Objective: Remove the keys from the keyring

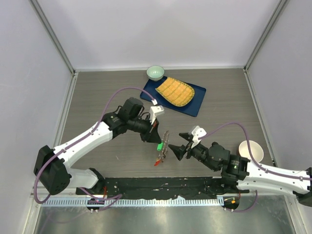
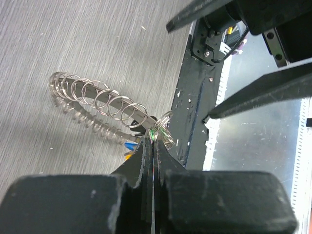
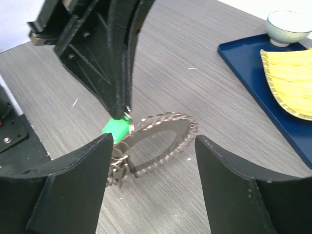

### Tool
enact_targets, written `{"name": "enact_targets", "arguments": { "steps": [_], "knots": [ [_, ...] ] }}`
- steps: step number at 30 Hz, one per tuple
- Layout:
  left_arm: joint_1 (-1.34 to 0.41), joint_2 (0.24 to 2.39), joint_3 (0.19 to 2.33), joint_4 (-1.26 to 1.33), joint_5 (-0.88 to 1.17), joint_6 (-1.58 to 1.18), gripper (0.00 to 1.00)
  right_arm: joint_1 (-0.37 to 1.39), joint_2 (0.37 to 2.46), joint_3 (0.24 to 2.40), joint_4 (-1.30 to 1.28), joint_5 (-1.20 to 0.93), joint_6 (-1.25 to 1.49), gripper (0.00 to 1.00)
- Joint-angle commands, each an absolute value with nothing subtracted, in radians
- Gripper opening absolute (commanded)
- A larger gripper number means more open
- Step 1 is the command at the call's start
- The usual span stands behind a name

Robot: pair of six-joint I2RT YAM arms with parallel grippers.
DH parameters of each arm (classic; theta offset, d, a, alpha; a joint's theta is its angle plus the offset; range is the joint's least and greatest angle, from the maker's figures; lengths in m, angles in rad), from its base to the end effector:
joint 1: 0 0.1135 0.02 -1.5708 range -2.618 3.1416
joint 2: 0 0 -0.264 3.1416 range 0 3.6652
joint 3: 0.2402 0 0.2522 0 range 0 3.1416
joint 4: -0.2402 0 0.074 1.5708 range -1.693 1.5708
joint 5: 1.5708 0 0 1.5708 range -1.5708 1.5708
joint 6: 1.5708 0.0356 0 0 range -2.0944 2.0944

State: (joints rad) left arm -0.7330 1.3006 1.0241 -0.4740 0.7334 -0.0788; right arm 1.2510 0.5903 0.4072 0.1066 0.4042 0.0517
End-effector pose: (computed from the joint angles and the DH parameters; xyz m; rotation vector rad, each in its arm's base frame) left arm 0.1884 -0.2017 0.2903 1.1399 2.1239 -1.2472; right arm 0.0632 0.1464 0.2667 -0.6741 1.5421 0.6591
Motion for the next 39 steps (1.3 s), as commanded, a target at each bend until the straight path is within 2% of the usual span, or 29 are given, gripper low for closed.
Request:
{"name": "enact_targets", "arguments": {
  "steps": [1,5,9,10,13,14,17,19,20,22,28,39],
  "knots": [
    [-0.736,1.269,1.068,-0.469,0.739,-0.034,0.00,1.191,0.558,0.402,0.152,0.468,0.025,0.73],
    [-0.732,1.266,1.072,-0.479,0.704,-0.028,0.00,1.054,0.563,0.429,0.140,0.330,0.046,0.68],
    [-0.710,1.262,1.078,-0.491,0.710,-0.032,0.00,0.876,0.592,0.416,0.198,0.033,0.139,0.67],
    [-0.707,1.262,1.080,-0.492,0.712,-0.034,0.00,0.839,0.598,0.402,0.227,-0.107,0.168,0.67],
    [-0.692,1.250,1.077,-0.491,0.716,-0.038,0.00,0.706,0.606,0.307,0.435,-0.373,0.285,0.67],
    [-0.686,1.247,1.071,-0.486,0.719,-0.040,0.00,0.660,0.609,0.240,0.586,-0.415,0.335,0.67],
    [-0.683,1.238,1.065,-0.474,0.730,-0.049,0.00,0.652,0.666,0.160,0.780,-0.503,0.312,0.66],
    [-0.681,1.238,1.066,-0.472,0.733,-0.052,0.00,0.653,0.719,0.115,0.906,-0.512,0.310,0.65],
    [-0.681,1.239,1.068,-0.471,0.736,-0.055,0.00,0.653,0.741,0.068,1.055,-0.509,0.310,0.65],
    [-0.680,1.241,1.069,-0.462,0.744,-0.064,0.00,0.652,0.779,0.057,1.126,-0.512,0.287,0.62],
    [-0.681,1.230,1.065,-0.423,0.767,-0.095,0.00,0.663,0.905,0.067,1.238,-0.534,0.252,0.60],
    [-0.680,1.213,1.062,-0.370,0.788,-0.144,0.00,0.824,0.976,0.092,1.244,-0.344,0.104,0.54]
  ]
}}
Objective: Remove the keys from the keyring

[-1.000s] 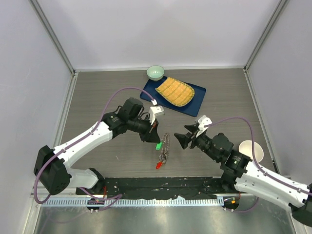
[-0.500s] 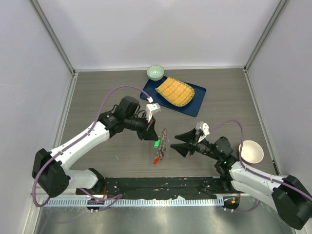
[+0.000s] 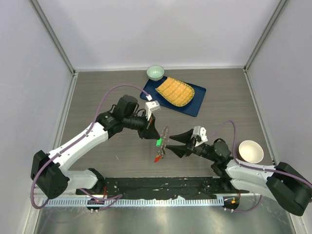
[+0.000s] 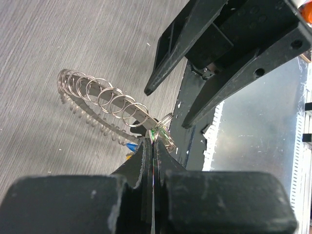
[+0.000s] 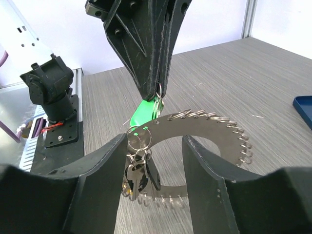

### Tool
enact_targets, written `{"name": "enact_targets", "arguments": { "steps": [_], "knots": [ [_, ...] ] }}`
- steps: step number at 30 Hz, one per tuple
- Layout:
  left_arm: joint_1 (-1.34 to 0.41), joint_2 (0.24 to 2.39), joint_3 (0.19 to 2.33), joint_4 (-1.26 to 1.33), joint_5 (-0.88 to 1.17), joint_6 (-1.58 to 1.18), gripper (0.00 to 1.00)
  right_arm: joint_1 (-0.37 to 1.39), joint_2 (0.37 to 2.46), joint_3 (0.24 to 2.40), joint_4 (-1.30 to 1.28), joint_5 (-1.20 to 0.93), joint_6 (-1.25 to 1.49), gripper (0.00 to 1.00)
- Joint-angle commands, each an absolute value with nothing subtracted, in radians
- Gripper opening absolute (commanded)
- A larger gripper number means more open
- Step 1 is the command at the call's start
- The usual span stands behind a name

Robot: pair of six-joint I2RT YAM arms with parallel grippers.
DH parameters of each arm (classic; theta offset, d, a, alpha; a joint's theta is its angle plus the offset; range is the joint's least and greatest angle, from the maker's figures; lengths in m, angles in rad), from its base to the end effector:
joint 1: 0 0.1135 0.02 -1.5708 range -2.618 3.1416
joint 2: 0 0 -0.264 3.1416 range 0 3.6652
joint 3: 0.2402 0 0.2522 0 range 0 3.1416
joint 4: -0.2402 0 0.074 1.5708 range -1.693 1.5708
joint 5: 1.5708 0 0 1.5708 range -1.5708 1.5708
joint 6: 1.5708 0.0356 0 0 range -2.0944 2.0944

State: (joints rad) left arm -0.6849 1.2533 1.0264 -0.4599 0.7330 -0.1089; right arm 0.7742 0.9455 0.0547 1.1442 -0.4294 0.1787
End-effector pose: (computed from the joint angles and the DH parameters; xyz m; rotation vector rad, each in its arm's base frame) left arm 0.1921 -0.1876 0.3040 1.0565 2.0919 -1.2381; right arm 0.1106 0.1288 0.2015 -0.7716 1.1977 1.0783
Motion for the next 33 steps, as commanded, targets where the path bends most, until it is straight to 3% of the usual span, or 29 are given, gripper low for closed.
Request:
{"name": "enact_targets", "arguments": {
  "steps": [1,6,21,24,29,33],
  "knots": [
    [-0.681,1.213,1.063,-0.371,0.790,-0.147,0.00,0.831,0.994,0.091,1.256,-0.324,0.101,0.53],
    [-0.681,1.212,1.057,-0.370,0.793,-0.150,0.00,0.839,1.025,0.080,1.328,-0.256,0.097,0.43],
    [-0.681,1.210,1.046,-0.347,0.805,-0.163,0.00,0.877,1.035,0.117,1.289,-0.268,0.077,0.35],
    [-0.680,1.210,1.046,-0.345,0.807,-0.166,0.00,0.880,1.043,0.118,1.290,-0.261,0.075,0.26],
    [-0.681,1.210,1.040,-0.348,0.802,-0.158,0.00,0.882,1.028,0.126,1.276,-0.255,0.072,0.02],
    [-0.680,1.221,1.019,-0.354,0.784,-0.138,0.00,0.882,0.977,0.169,1.137,-0.250,0.038,0.01]
  ]
}}
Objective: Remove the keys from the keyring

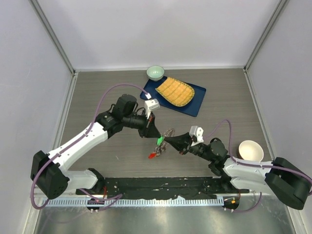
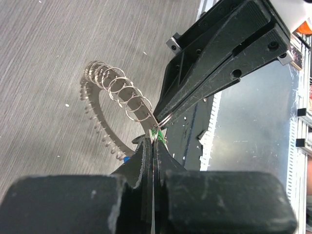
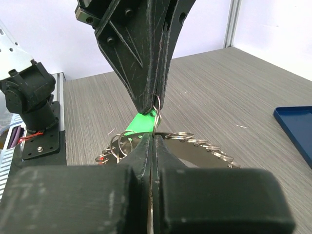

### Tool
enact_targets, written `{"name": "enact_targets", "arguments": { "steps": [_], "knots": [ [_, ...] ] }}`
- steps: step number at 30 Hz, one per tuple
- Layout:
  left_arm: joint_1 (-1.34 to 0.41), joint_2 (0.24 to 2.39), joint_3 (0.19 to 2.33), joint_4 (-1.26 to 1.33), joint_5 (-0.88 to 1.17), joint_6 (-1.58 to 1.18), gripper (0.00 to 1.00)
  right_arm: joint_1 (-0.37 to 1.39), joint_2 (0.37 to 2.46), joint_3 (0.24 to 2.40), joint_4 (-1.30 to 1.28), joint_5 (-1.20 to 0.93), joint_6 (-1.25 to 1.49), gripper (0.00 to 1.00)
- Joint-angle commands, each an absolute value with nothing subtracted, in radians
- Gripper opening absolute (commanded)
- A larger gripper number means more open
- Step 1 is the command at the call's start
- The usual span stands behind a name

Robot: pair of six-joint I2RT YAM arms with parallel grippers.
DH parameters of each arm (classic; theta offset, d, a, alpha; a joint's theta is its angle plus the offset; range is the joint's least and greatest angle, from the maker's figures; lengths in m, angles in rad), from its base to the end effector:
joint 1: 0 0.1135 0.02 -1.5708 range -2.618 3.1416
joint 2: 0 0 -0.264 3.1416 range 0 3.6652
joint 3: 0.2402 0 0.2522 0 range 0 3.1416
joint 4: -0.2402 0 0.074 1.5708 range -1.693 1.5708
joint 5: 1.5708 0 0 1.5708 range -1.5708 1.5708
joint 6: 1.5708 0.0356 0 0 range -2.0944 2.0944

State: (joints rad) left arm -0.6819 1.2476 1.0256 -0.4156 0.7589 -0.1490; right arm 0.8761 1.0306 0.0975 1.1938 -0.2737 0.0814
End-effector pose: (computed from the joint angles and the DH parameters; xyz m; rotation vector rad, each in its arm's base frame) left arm 0.1930 -0.1883 0.3090 1.0331 2.0608 -1.2841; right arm 0.1097 0.1467 0.2067 -0.7545 1.1649 0.9862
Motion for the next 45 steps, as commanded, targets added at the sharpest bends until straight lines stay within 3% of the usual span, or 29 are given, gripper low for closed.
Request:
{"name": "enact_targets", "arguments": {
  "steps": [1,7,19,33,45],
  "knots": [
    [-0.681,1.221,1.017,-0.356,0.776,-0.135,0.00,0.882,0.963,0.190,1.058,-0.247,0.022,0.01],
    [-0.681,1.232,1.017,-0.403,0.733,-0.089,0.00,0.882,0.848,0.296,0.679,-0.219,-0.073,0.01],
    [-0.681,1.250,1.026,-0.459,0.689,-0.054,0.00,0.907,0.885,0.549,0.201,-0.161,-0.156,0.01],
    [-0.683,1.266,1.032,-0.433,0.686,-0.121,0.00,1.041,0.998,0.770,-0.109,0.064,-0.245,0.01],
    [-0.683,1.282,1.020,-0.431,0.693,-0.166,0.00,1.095,1.026,0.848,-0.137,0.187,-0.241,0.01]
  ]
}}
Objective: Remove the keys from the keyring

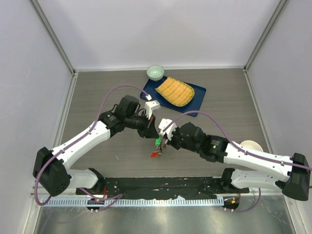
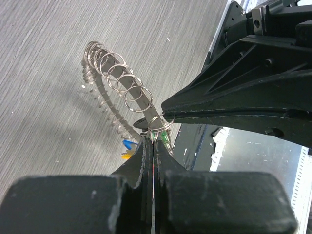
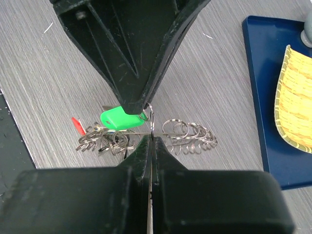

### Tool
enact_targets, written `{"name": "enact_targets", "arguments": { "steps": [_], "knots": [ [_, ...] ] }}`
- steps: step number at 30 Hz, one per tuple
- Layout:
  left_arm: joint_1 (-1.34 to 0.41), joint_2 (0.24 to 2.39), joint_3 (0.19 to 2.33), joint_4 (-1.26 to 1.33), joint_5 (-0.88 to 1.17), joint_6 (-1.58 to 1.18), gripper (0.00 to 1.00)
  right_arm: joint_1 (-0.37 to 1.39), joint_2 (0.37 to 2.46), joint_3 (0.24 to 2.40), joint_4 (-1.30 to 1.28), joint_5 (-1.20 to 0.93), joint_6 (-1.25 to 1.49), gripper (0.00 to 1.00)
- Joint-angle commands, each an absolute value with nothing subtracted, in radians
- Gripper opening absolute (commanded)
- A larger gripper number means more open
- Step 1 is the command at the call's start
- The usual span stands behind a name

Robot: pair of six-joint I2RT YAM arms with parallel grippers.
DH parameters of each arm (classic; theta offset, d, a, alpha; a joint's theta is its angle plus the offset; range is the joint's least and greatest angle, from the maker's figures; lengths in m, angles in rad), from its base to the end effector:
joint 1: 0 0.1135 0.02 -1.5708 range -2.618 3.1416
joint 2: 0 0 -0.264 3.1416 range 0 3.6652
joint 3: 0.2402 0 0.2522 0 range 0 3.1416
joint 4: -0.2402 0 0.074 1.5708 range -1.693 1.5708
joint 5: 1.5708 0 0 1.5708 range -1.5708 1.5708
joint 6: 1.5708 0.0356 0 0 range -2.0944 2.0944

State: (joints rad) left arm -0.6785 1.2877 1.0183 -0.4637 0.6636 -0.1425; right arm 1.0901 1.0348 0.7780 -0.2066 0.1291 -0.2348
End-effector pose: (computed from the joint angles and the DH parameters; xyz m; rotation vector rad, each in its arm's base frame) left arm 0.1997 -0.1892 0.2913 0.9788 2.1905 -1.1705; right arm 0.1128 0.2064 0.2874 -1.1977 1.6689 0.4055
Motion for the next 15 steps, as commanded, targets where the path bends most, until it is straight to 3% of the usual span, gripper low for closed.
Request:
{"name": "enact_targets", "arguments": {
  "steps": [1,15],
  "knots": [
    [-0.681,1.282,1.017,-0.430,0.690,-0.167,0.00,1.095,1.023,0.848,-0.130,0.190,-0.238,0.01],
    [-0.684,1.304,1.003,-0.403,0.703,-0.198,0.00,1.100,1.066,0.871,-0.055,0.163,-0.221,0.01]
  ]
}}
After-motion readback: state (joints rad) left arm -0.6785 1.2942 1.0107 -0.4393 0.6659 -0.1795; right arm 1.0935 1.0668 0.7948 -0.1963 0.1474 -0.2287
